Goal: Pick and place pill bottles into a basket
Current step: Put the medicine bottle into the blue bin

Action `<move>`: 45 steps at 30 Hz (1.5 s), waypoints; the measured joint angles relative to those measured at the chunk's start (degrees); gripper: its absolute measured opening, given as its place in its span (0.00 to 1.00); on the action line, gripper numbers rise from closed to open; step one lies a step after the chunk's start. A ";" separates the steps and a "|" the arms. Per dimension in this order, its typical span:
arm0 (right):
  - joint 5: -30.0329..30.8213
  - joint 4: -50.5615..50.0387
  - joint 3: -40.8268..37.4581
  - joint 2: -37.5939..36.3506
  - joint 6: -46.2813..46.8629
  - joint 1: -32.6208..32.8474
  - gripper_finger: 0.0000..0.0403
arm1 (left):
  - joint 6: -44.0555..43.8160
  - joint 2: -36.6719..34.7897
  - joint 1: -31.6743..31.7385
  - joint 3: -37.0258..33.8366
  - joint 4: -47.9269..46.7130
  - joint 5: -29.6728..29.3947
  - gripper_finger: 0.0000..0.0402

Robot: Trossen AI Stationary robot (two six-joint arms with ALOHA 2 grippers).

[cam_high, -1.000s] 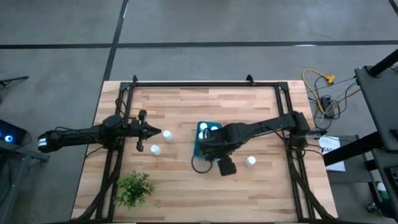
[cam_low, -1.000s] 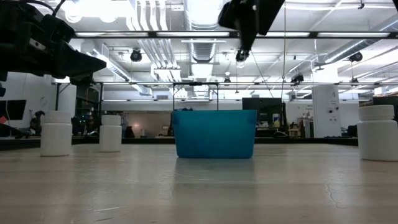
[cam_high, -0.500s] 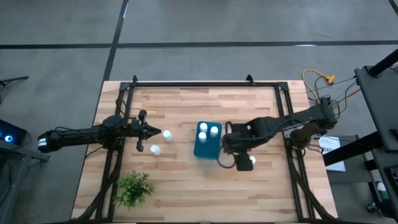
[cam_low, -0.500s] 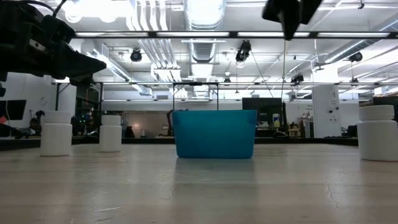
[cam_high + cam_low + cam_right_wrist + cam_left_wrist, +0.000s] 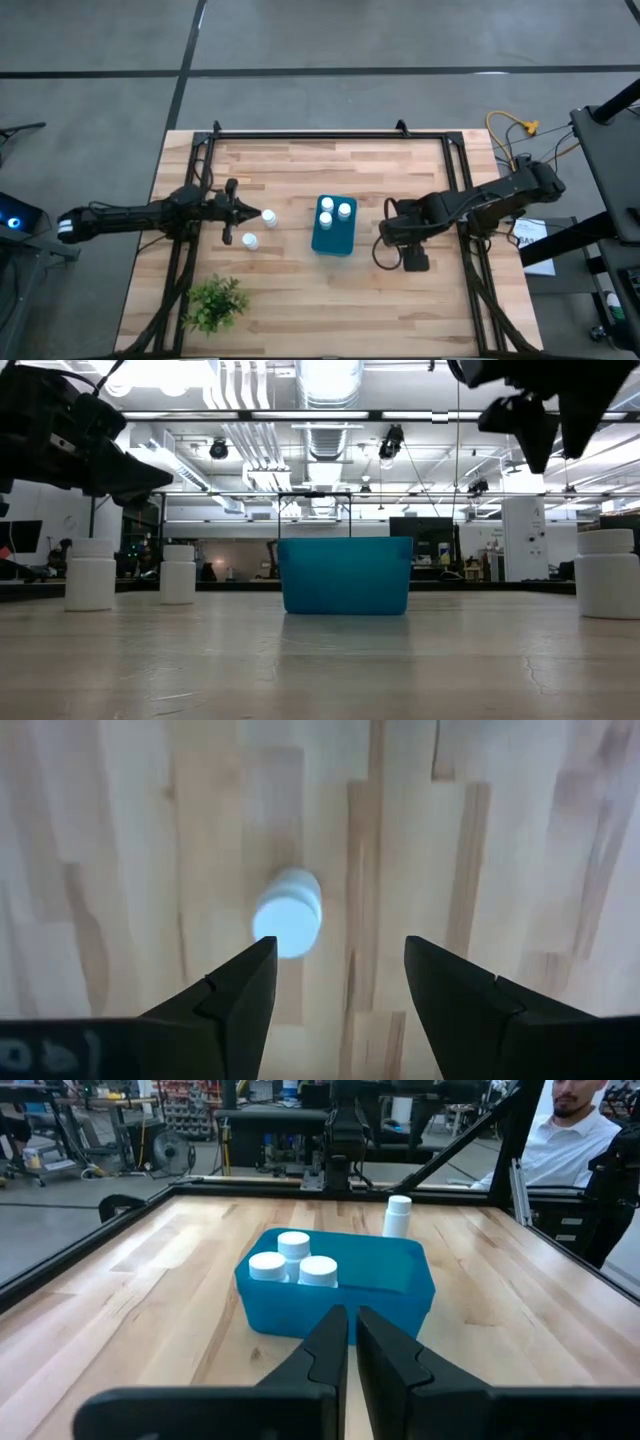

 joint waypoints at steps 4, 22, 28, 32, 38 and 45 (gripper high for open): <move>-0.03 0.87 -2.80 -0.26 -0.01 -0.03 0.52 | 0.02 0.79 -0.01 0.00 0.02 -0.02 0.02; -1.98 13.24 -11.85 -0.28 1.39 3.61 0.52 | 0.02 0.91 0.01 0.00 0.50 -0.02 0.02; -1.72 14.72 -13.32 -0.37 2.14 4.59 0.52 | 0.02 0.88 0.01 0.00 0.52 -0.02 0.02; -1.30 15.22 -13.85 -0.27 2.41 4.60 0.52 | 0.02 0.95 0.00 0.00 0.52 0.00 0.02; -1.12 15.33 -14.06 -0.19 2.40 4.60 0.52 | 0.02 0.88 0.00 0.00 0.52 -0.01 0.02; -1.13 15.56 -15.14 -0.19 2.62 4.68 0.52 | 0.02 0.97 0.01 0.00 0.57 -0.02 0.02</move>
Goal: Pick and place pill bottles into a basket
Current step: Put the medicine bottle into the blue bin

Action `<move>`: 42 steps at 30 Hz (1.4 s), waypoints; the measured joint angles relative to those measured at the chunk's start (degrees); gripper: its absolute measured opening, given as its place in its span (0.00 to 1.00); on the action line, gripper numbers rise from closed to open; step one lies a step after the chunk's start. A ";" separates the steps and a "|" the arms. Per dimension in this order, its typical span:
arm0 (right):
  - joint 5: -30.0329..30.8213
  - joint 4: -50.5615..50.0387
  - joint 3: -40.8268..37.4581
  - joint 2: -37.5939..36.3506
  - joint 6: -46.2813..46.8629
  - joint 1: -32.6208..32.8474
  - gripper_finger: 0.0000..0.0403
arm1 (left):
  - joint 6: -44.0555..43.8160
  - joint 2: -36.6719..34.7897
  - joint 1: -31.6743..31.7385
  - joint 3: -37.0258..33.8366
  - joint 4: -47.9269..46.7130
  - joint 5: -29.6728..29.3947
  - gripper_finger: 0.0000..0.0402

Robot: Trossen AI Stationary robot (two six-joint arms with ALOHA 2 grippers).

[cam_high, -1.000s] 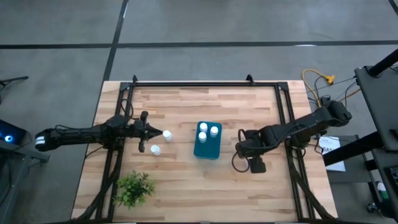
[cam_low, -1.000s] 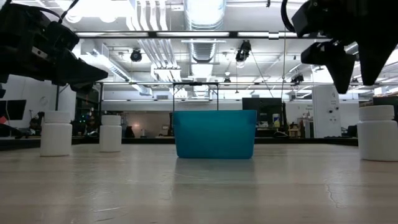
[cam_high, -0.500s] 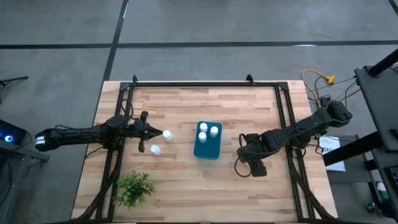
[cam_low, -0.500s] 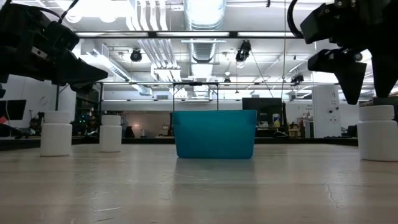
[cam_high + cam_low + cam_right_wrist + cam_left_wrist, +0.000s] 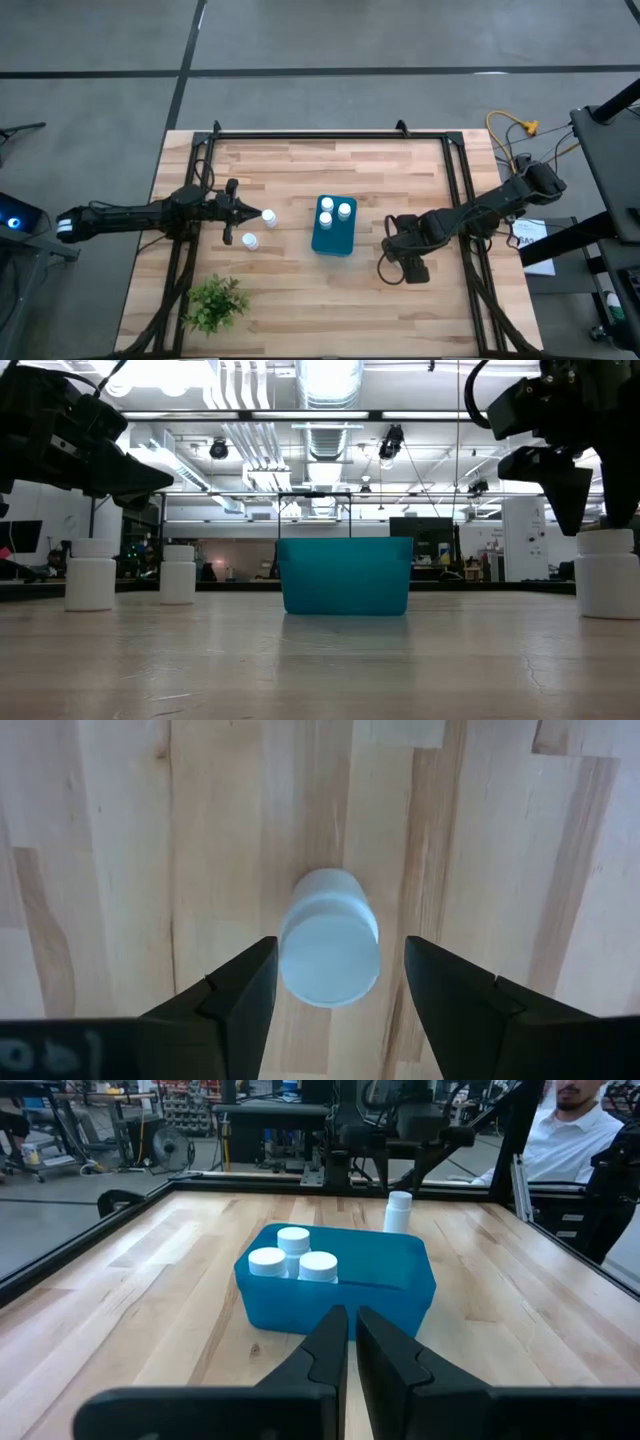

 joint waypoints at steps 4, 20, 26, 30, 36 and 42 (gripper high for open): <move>-0.06 0.74 -0.80 0.02 0.02 0.13 0.52 | 0.00 -0.07 0.00 0.00 0.03 0.01 0.02; -0.27 3.13 -2.30 0.04 0.42 0.13 0.52 | 0.02 -0.09 -0.02 0.00 0.09 0.02 0.02; -0.36 4.53 -2.79 0.04 0.44 0.13 0.52 | 0.01 -0.09 -0.01 0.00 0.09 0.01 0.02; -0.36 4.55 -3.31 0.04 0.43 0.13 0.52 | 0.02 -0.09 0.00 0.00 0.11 0.02 0.02; -0.67 4.75 -5.04 0.07 0.82 0.16 0.52 | 0.00 -0.09 -0.02 0.00 0.25 0.02 0.02; -0.65 6.16 -6.55 0.07 0.85 0.16 0.52 | 0.01 -0.07 -0.01 0.00 0.85 0.01 0.02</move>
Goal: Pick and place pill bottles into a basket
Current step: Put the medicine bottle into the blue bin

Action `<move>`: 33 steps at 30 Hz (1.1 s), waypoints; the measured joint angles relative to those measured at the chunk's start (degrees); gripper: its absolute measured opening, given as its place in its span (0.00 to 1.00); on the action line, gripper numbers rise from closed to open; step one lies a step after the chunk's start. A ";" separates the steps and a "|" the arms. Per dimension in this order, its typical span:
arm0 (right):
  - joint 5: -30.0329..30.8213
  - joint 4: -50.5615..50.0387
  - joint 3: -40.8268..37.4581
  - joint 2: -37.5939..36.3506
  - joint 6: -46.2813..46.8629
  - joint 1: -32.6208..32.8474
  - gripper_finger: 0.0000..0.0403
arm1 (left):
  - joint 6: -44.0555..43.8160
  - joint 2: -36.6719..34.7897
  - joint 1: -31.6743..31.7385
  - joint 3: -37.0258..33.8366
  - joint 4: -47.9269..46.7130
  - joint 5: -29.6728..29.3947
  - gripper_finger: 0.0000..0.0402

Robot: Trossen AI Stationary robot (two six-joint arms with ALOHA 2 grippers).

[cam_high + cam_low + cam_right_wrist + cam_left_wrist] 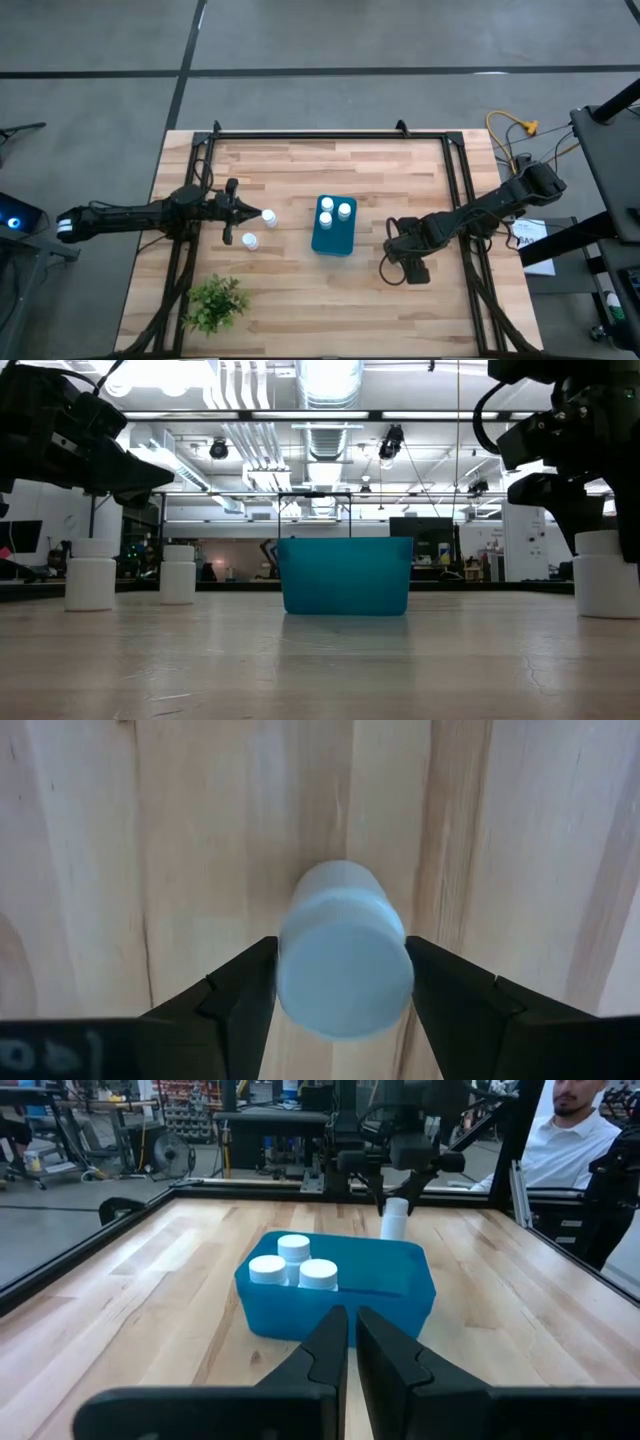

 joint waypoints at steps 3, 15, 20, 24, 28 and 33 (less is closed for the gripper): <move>-0.16 0.43 -0.02 0.00 0.00 0.00 0.52 | 0.01 0.00 0.00 0.00 0.00 -0.01 0.02; -1.04 1.23 -0.02 -0.04 0.00 0.00 0.43 | 0.01 0.00 0.01 0.00 -0.02 -0.01 0.02; -0.94 1.26 0.07 -0.27 0.00 -0.02 0.37 | 0.01 -0.01 -0.01 0.00 -0.04 0.00 0.02; -0.98 1.16 0.19 -0.50 -0.01 -0.02 0.37 | 0.01 0.00 0.00 0.00 -0.04 0.00 0.02; -1.05 0.76 1.04 -0.52 -0.44 -0.04 0.37 | 0.01 0.00 -0.01 0.00 -0.02 0.01 0.02; -1.10 0.10 3.35 -0.55 -1.33 -0.15 0.37 | 0.01 0.00 -0.01 0.00 0.04 0.00 0.02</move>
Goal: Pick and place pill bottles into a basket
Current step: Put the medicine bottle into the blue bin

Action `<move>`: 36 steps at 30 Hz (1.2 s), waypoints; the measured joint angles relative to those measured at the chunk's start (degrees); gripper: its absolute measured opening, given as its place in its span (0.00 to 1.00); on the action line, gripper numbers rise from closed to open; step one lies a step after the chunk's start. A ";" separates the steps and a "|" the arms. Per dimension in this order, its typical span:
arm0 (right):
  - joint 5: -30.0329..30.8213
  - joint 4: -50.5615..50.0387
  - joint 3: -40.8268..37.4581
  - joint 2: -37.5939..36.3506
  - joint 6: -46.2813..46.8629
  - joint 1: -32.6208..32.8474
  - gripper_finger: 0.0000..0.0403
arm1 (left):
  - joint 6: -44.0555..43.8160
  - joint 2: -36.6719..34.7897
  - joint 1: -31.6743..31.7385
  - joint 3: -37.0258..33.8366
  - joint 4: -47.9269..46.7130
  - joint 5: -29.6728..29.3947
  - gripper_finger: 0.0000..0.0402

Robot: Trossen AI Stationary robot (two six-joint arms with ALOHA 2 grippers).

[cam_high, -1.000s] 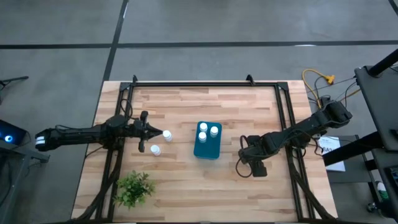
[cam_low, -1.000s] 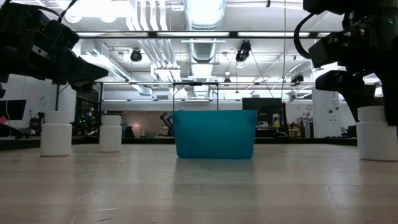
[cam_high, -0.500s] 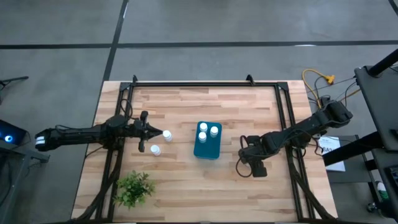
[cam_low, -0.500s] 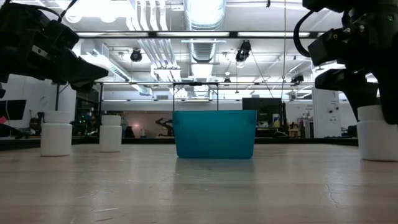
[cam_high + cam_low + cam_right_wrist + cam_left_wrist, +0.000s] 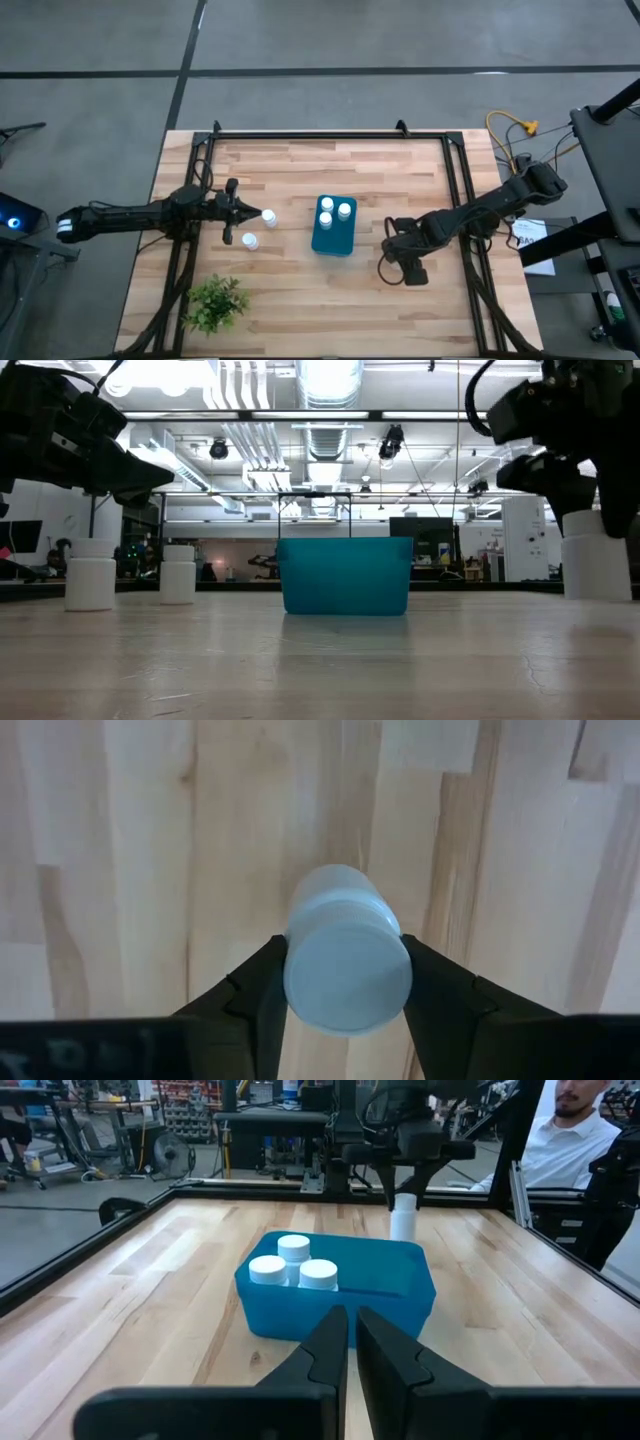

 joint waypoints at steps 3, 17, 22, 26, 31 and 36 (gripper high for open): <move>-0.01 -1.47 1.97 -0.04 -0.81 -0.13 0.37 | 0.00 0.00 0.00 0.00 0.00 0.01 0.02; 0.44 -7.15 13.37 0.15 -5.30 -4.98 0.37 | 0.00 0.00 0.00 0.00 0.02 0.00 0.02; 0.40 -8.53 17.45 2.26 -8.62 -7.50 0.37 | 0.00 0.00 0.01 0.00 0.04 0.00 0.02; 0.45 -11.90 21.23 5.18 -11.65 -9.82 0.37 | 0.00 0.05 0.02 0.00 0.04 0.00 0.02; 0.55 -13.05 26.33 9.08 -15.76 -12.00 0.37 | 0.02 0.04 0.00 0.00 0.07 -0.01 0.02; 0.72 -13.17 30.49 12.76 -19.16 -13.40 0.37 | 0.03 0.04 0.01 0.00 0.05 0.00 0.02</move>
